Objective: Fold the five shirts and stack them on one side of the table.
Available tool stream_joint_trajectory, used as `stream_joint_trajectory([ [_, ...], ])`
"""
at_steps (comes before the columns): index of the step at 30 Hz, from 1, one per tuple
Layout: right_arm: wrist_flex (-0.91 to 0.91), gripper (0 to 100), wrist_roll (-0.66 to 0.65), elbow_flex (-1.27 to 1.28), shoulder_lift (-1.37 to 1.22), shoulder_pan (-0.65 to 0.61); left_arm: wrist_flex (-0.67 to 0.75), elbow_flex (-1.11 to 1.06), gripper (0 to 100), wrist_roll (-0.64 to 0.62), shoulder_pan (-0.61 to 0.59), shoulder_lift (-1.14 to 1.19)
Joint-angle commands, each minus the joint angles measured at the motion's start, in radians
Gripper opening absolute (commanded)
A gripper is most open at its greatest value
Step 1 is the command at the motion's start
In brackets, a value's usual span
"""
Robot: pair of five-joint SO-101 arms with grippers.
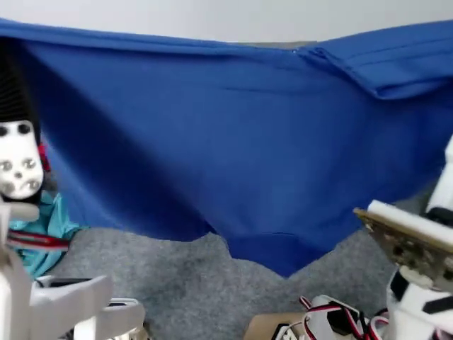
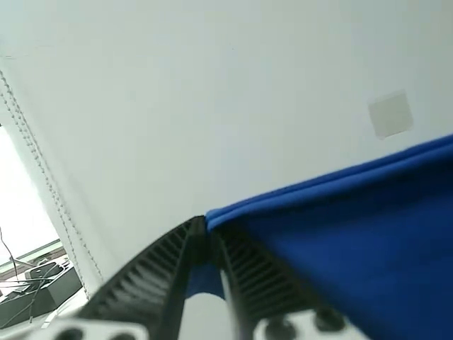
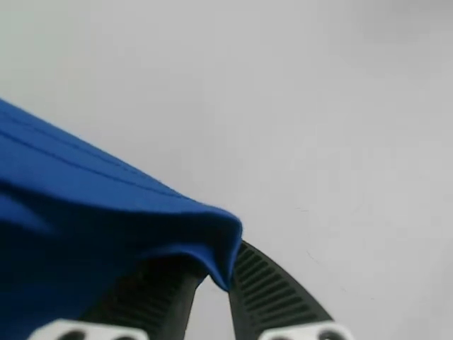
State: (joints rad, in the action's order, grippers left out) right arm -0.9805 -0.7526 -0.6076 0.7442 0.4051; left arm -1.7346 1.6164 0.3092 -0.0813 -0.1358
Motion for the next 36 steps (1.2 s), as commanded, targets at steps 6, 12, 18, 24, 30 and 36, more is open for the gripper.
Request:
stream_joint_trajectory([
  [6, 0.019, 1.0, -0.012, -0.034, 0.056, 0.039, -0.021, -0.318, 0, -0.006, -0.006, -0.244],
  [12, -0.001, 1.0, -0.012, -0.034, 0.064, 0.039, -0.020, -0.647, 0, -0.011, -0.011, -0.480],
  [18, 0.010, 1.0, -0.048, -0.034, 0.061, 0.036, -0.012, -0.974, 0, -0.011, -0.008, -0.675],
  [24, -0.001, 1.0, -0.069, -0.034, 0.064, 0.036, 0.117, -1.199, 0, -0.011, -0.011, -0.818],
  [30, -0.074, 1.0, -0.077, -0.034, 0.071, 0.036, 0.255, -1.330, 0, -0.011, -0.011, -0.893],
  [36, -0.137, 1.0, -0.078, -0.034, 0.117, 0.039, 0.290, -1.333, 0, -0.011, -0.012, -0.924],
])
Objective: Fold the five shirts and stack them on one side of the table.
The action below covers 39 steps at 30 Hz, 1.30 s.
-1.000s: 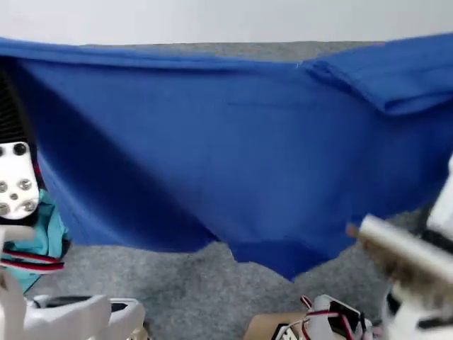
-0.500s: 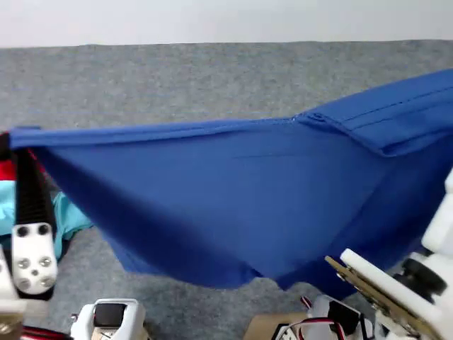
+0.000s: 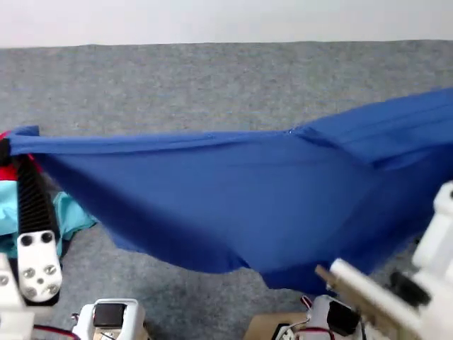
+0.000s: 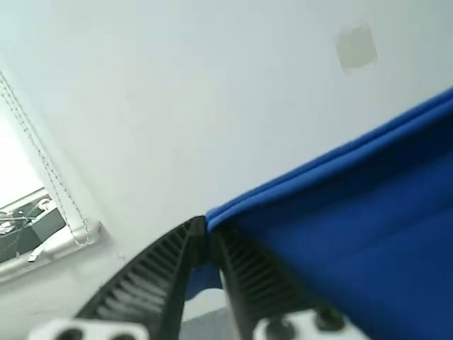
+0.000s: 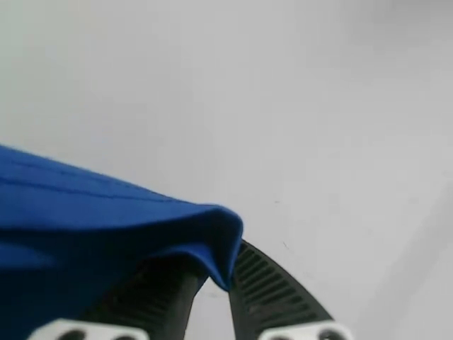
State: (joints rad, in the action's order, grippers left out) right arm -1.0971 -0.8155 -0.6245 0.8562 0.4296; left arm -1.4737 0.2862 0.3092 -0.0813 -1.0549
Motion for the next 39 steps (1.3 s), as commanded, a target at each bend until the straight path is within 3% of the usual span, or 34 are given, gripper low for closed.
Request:
stream_joint_trajectory([
  [1, -0.025, 1.0, -0.018, -0.017, 0.008, 0.015, 0.028, -0.008, 0, -0.011, -0.012, -0.008],
  [7, -0.068, 1.0, -0.043, 0.005, 0.002, 0.012, -0.029, -0.036, 0, -0.011, -0.009, -0.006],
  [18, -0.068, 1.0, -0.041, 0.287, 0.012, -0.002, 0.002, -0.348, 0, -0.011, -0.011, -0.008],
  [27, -0.038, 1.0, -0.044, 0.569, 0.005, -0.159, 0.310, -0.691, 0, -0.012, -0.005, -0.006],
  [39, 0.294, 1.0, -0.044, 0.988, 0.004, -0.314, 0.766, -1.129, 0, -0.003, 0.118, -0.005],
])
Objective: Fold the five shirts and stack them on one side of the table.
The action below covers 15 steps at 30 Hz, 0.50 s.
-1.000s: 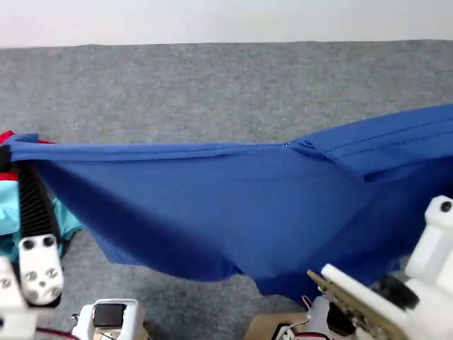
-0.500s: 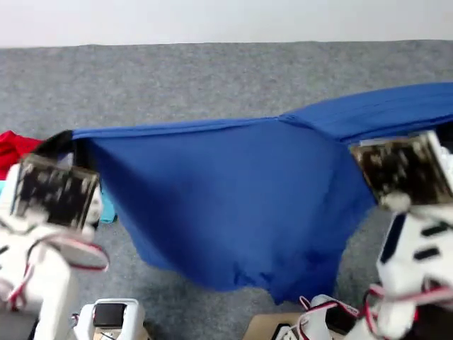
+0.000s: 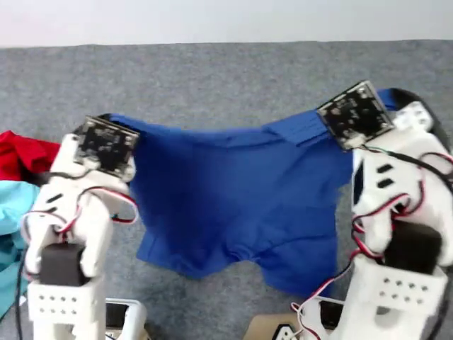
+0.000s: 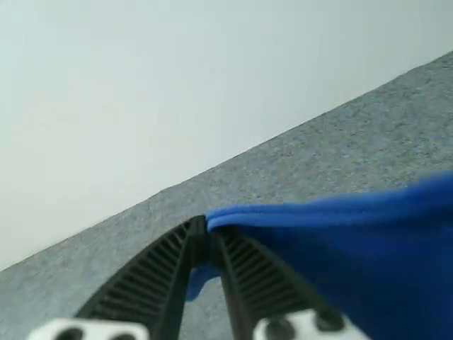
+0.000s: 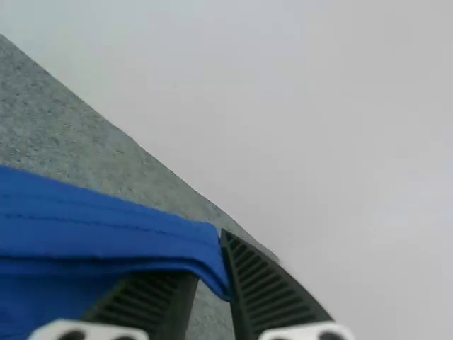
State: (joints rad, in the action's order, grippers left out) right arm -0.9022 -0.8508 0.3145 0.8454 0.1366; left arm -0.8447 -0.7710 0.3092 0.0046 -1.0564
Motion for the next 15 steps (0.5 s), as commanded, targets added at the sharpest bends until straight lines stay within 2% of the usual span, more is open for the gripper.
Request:
stream_joint_trajectory([
  [1, 0.127, 1.0, -0.009, 0.075, 0.015, -0.024, 0.180, -0.104, 0, 0.005, 0.040, -0.003],
  [7, 0.237, 1.0, -0.012, 0.161, 0.015, -0.018, 0.325, -0.166, 0, 0.084, -0.005, 0.092],
  [12, 0.302, 1.0, -0.015, 0.163, 0.004, -0.018, 0.368, -0.054, 0, 0.084, -0.043, 0.233],
  [15, 0.346, 1.0, -0.066, 0.155, -0.044, -0.016, 0.368, 0.035, 0, 0.081, -0.040, 0.339],
])
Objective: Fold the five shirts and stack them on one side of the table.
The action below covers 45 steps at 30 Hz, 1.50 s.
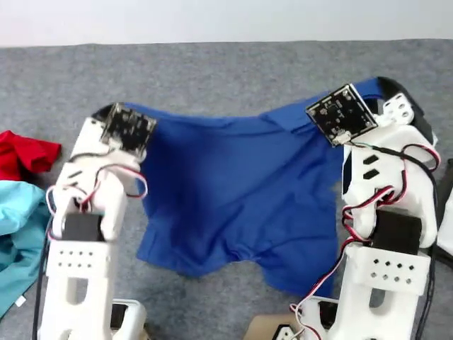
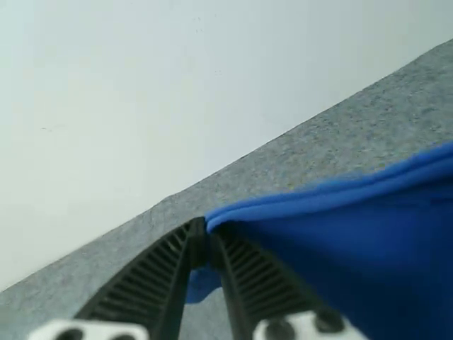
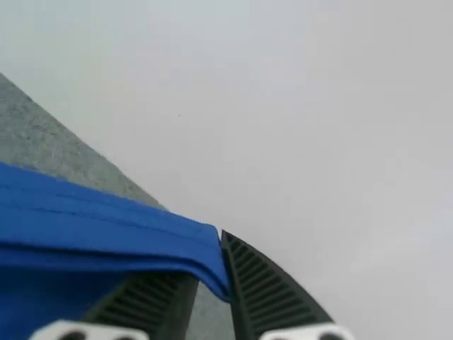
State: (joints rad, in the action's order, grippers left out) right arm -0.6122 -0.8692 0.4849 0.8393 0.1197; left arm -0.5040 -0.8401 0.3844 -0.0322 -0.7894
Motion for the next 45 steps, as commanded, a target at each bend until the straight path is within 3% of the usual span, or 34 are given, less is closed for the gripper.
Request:
stream_joint_trajectory([
  [1, 0.085, 1.0, -0.058, -0.015, -0.056, 0.007, 0.029, 0.134, 0, 0.006, -0.003, 0.112],
  [7, 0.219, 1.0, -0.068, -0.048, -0.188, 0.024, 0.029, 0.361, 0, 0.006, -0.002, 0.391],
  [16, 0.225, 1.0, -0.061, -0.244, -0.446, 0.099, 0.023, 0.704, 0, 0.005, 0.002, 0.784],
  [28, 0.216, 1.0, -0.066, -0.615, -0.852, 0.104, 0.014, 1.006, 0, 0.006, 0.029, 1.151],
  [34, 0.182, 1.0, -0.064, -0.652, -0.903, 0.116, -0.141, 1.145, 0, 0.006, 0.028, 1.237],
  [38, 0.067, 1.0, -0.060, -0.652, -0.921, 0.113, -0.273, 1.179, 0, 0.006, 0.028, 1.240],
  [45, -0.173, 1.0, 0.058, -0.655, -0.972, 0.064, -0.526, 1.207, 0, 0.006, 0.009, 1.240],
])
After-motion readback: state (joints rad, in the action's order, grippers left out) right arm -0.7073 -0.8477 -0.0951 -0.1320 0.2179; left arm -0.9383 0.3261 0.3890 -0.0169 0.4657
